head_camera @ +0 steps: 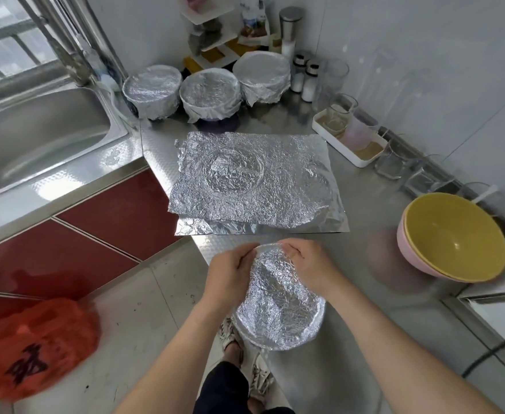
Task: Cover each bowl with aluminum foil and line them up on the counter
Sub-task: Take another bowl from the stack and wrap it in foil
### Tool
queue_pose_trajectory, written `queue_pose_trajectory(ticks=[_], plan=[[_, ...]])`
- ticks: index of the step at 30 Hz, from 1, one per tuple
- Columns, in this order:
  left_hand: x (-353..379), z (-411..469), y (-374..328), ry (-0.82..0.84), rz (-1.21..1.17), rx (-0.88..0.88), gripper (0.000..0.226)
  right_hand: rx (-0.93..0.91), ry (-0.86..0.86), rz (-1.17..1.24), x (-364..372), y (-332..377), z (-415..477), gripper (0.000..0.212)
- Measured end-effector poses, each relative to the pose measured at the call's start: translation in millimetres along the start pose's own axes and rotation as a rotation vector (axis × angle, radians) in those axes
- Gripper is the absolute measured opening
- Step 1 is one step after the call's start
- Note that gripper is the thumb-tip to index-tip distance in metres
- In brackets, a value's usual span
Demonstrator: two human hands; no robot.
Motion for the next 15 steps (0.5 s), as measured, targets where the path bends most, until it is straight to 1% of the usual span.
queue_pose_trajectory(ticks=[2,3,5,7,8,10,12,14,15], plan=[[-3.0,-8.2,3.3,-0.040,-0.002,-0.034,0.025,0.015,0.037,0.068,-0.2,-0.2,-1.3,0.033],[-5.2,-13.3,7.7,-0.074,-0.044,-0.060,0.024,0.031,0.033,0.133,-3.1,-2.4,-2.5,0.038],[-9.9,-24.3,21.7,-0.156,-0.217,-0.146,0.022,0.064,-0.056,0.231,-15.3,-8.7,-8.7,0.044],[-13.6,-32.9,34.5,-0.213,-0.423,-0.239,0.020,0.087,-0.155,0.293,-23.5,-15.1,-20.2,0.043],[-15.3,-35.6,37.0,-0.226,-0.485,-0.269,0.021,0.101,-0.176,0.346,-22.2,-19.6,-25.6,0.042],[-16.7,-36.0,36.7,-0.210,-0.579,-0.292,0.031,0.132,-0.160,0.422,-10.9,-26.8,-33.6,0.042],[-10.9,-32.9,30.1,-0.134,-0.615,-0.289,0.040,0.135,-0.143,0.478,2.7,-25.5,-38.3,0.043],[-3.2,-29.5,27.0,-0.054,-0.624,-0.316,0.040,0.142,-0.136,0.561,15.9,-24.9,-38.4,0.043],[-0.8,-28.8,28.7,-0.046,-0.646,-0.332,0.040,0.144,-0.138,0.584,21.3,-23.6,-38.3,0.043]])
Point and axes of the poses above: each hand's wrist, its own z-axis towards the middle knuckle, its own x-axis out of the palm, y = z × x, the point moved 7 cm from there along z, towards the middle knuckle, and after that the axes turned 11 degrees about y, right-handed, at the moved point
